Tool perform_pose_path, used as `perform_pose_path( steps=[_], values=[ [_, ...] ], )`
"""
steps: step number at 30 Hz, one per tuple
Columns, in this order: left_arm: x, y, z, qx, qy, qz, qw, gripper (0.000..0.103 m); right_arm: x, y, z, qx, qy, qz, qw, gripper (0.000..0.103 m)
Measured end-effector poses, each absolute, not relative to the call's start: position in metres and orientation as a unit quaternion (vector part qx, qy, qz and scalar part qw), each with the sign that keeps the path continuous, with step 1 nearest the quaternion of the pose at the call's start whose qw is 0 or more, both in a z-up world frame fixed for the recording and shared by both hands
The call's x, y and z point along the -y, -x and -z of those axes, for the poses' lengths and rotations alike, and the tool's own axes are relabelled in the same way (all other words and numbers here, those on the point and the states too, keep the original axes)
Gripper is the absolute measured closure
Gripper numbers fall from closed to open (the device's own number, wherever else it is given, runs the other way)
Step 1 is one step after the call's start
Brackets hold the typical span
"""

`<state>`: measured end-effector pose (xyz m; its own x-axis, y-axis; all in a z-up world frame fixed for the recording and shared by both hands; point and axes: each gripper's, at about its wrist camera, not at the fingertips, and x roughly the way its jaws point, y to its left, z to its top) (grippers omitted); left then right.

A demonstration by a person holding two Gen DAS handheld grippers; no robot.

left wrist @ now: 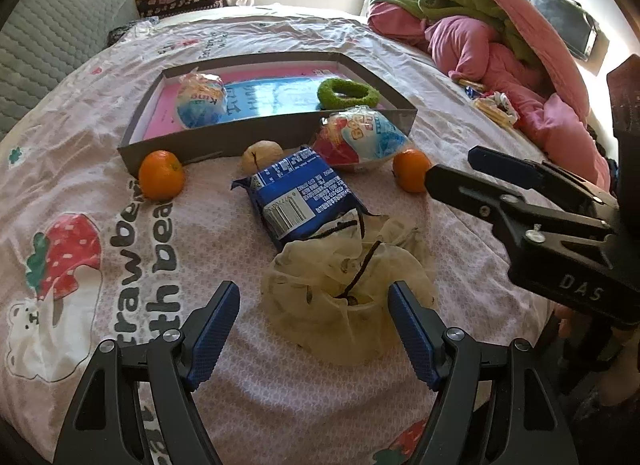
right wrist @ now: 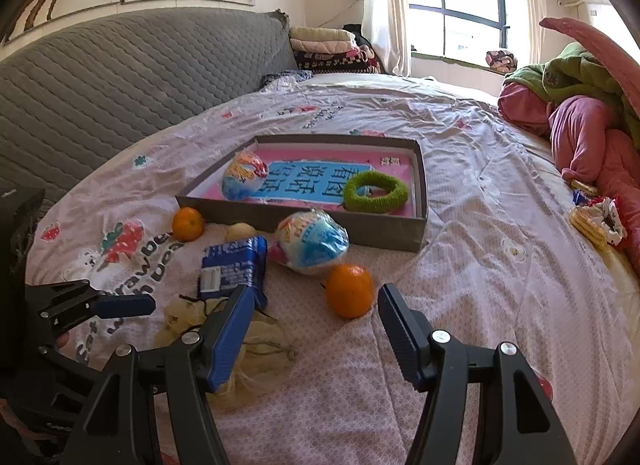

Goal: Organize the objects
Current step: 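Grasp the cream mesh sponge with the left tool while the right tool grasps an orange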

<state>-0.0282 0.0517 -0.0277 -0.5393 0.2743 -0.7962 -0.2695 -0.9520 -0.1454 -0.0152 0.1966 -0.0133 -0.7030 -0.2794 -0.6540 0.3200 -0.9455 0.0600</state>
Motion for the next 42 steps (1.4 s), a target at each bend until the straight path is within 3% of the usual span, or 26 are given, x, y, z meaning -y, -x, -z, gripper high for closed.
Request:
perform_pose_path(
  steps=[18, 29, 35, 42],
  values=[
    [-0.056, 0.038, 0.045, 0.027, 0.459, -0.871, 0.174, 0.026, -0.196, 0.049, 0.047, -0.058, -0.376, 0.917, 0.120, 0.040],
    [-0.065, 0.036, 0.046, 0.015, 0.452, -0.873, 0.182, 0.025, -0.192, 0.054, 0.056, -0.069, -0.385, 0.912, 0.121, 0.066],
    [-0.069, 0.033, 0.045, 0.006, 0.444, -0.876, 0.186, 0.037, -0.195, 0.053, 0.056, -0.064, -0.383, 0.913, 0.124, 0.068],
    [-0.069, 0.031, 0.044, 0.006, 0.444, -0.875, 0.191, 0.042, -0.196, 0.051, 0.055, -0.060, -0.383, 0.913, 0.127, 0.068]
  ],
)
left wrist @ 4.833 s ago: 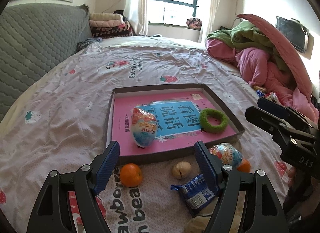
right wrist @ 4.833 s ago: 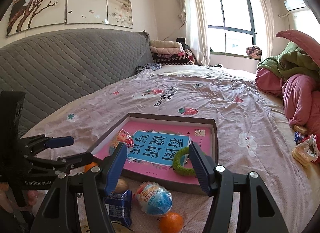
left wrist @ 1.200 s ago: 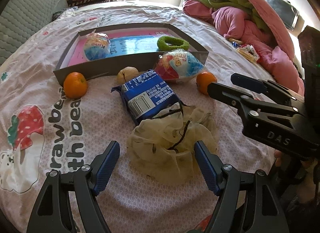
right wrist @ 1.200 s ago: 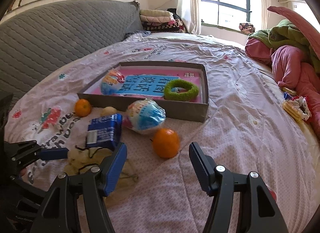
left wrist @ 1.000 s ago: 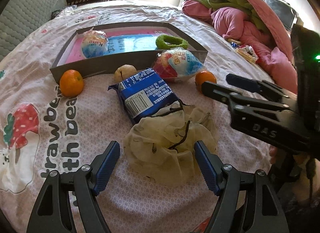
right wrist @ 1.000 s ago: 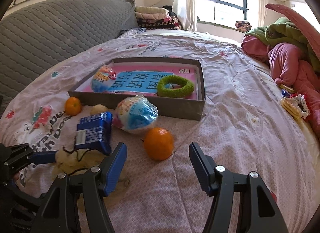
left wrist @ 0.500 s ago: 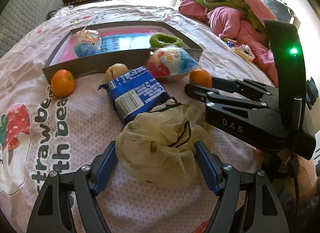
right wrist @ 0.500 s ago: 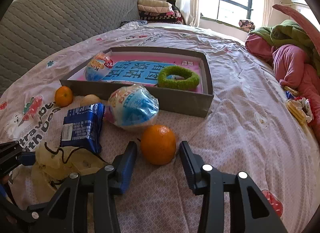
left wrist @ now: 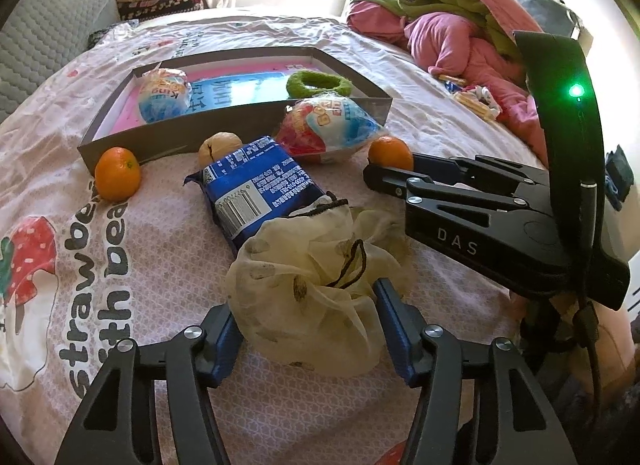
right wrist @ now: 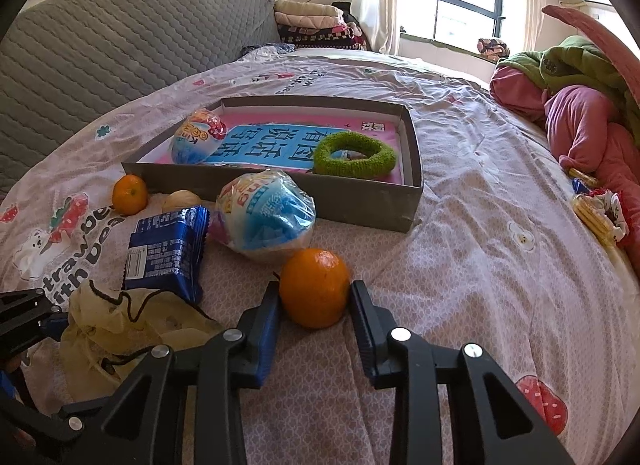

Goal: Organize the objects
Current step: 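Grasp the cream mesh sponge with the left tool while the right tool grasps an orange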

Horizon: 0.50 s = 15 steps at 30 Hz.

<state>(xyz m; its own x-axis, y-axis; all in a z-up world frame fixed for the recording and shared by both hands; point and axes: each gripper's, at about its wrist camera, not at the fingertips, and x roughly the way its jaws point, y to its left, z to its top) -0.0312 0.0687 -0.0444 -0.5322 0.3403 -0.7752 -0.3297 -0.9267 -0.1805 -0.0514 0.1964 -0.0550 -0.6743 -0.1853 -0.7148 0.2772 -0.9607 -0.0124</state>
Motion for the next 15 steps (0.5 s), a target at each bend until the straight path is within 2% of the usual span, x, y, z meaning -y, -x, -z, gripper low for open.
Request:
perform_pose_path(
  steps=[4, 9, 13, 15],
  values=[
    [-0.0702, 0.0294, 0.0442, 0.005, 0.443, -0.875, 0.196, 0.048, -0.1978, 0.0509, 0.0546, -0.055, -0.384, 0.913, 0.128, 0.069],
    [-0.0719, 0.0273, 0.0439, 0.004, 0.443, -0.873, 0.206, 0.065, -0.1995, 0.0502, 0.0546, -0.052, -0.384, 0.913, 0.128, 0.069],
    [-0.0718, 0.0257, 0.0420, 0.005, 0.438, -0.874, 0.208, 0.073, -0.2008, 0.0484, 0.0536, -0.048, -0.382, 0.914, 0.130, 0.069],
    [-0.0703, 0.0244, 0.0393, 0.010, 0.433, -0.876, 0.210, 0.082, -0.2016, 0.0473, 0.0528, -0.046, -0.381, 0.914, 0.132, 0.069]
  ],
)
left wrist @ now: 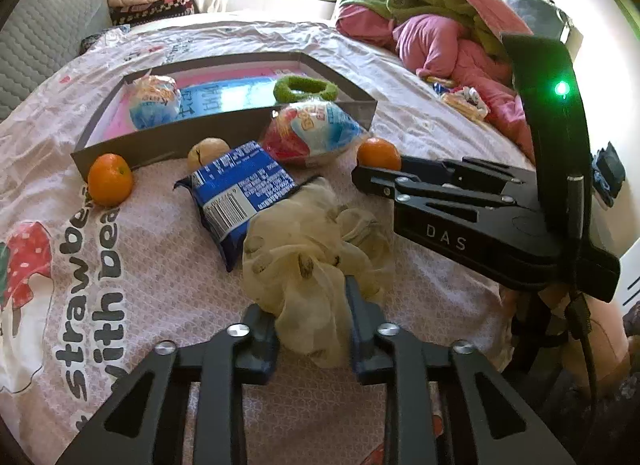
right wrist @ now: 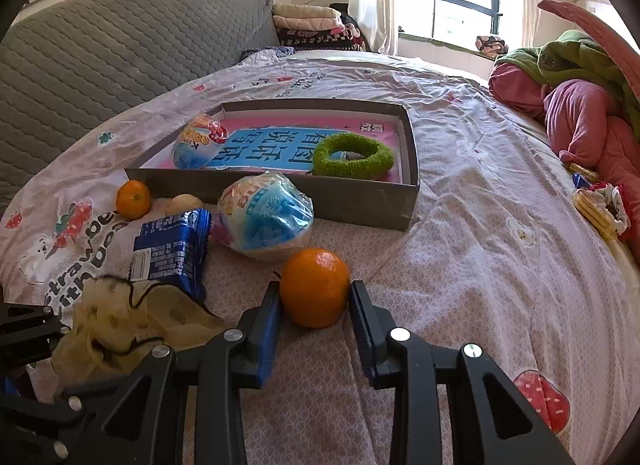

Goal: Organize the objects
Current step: 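Grasp the cream mesh sponge with the left tool while the right tool grasps an orange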

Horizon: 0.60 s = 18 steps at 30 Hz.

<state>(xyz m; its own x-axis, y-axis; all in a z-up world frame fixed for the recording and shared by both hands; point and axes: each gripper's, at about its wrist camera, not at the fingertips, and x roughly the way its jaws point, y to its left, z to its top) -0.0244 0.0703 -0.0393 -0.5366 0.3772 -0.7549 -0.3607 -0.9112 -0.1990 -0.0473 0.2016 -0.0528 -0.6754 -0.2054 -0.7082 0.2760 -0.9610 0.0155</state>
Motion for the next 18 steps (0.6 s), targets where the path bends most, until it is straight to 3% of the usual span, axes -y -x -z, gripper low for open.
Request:
perform_pose_path(
  steps=[4, 18],
  values=[
    [-0.067, 0.020, 0.031, 0.014, 0.411, -0.885, 0.218, 0.094, -0.204, 0.044, 0.049, -0.042, -0.374, 0.916, 0.139, 0.069],
    [-0.063, 0.012, 0.011, 0.002, 0.376, -0.901, 0.217, 0.094, -0.201, 0.028, 0.036, -0.040, -0.336, 0.927, 0.164, 0.069]
  ],
)
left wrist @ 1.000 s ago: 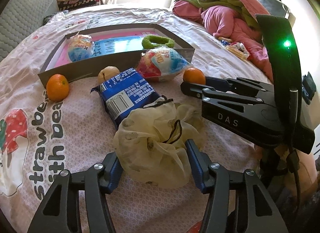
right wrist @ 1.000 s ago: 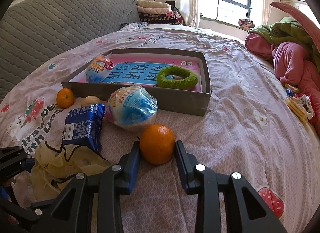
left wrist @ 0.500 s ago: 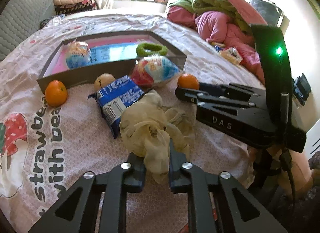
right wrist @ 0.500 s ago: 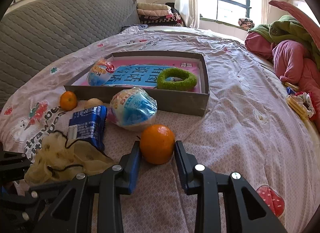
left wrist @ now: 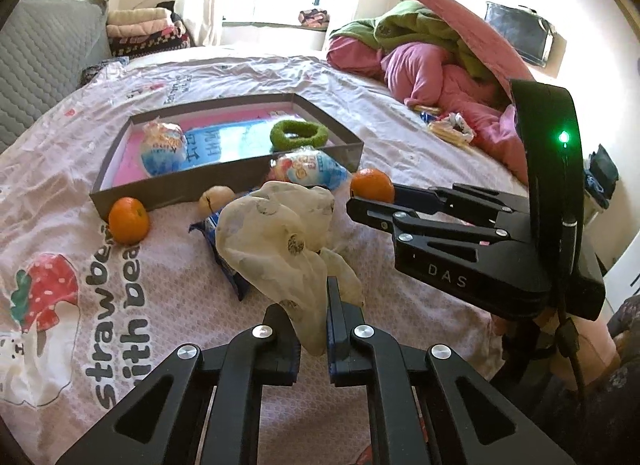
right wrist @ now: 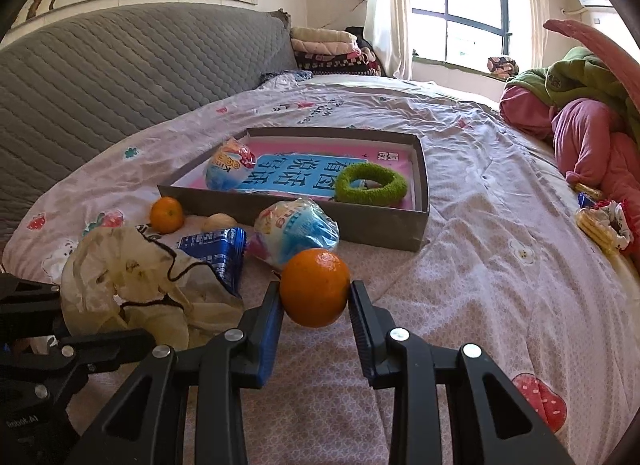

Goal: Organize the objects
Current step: 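Grasp the cream mesh sponge with the left tool while the right tool grasps an orange, then lift the sponge and orange and carry both over the gray tray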

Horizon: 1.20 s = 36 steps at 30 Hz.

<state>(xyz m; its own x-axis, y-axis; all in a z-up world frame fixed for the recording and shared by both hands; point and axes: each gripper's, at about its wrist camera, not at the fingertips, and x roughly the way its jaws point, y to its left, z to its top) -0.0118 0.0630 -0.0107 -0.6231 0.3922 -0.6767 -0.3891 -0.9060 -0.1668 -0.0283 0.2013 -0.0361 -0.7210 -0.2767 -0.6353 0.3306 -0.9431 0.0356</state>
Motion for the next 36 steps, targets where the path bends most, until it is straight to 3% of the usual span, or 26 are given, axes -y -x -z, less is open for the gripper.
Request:
perform_pose_path(
  steps=[36],
  values=[
    [-0.008, 0.016, -0.019, 0.047, 0.340, -0.929, 0.135, 0.094, -0.185, -0.007, 0.004, -0.031, -0.274, 0.945, 0.175, 0.069]
  ],
)
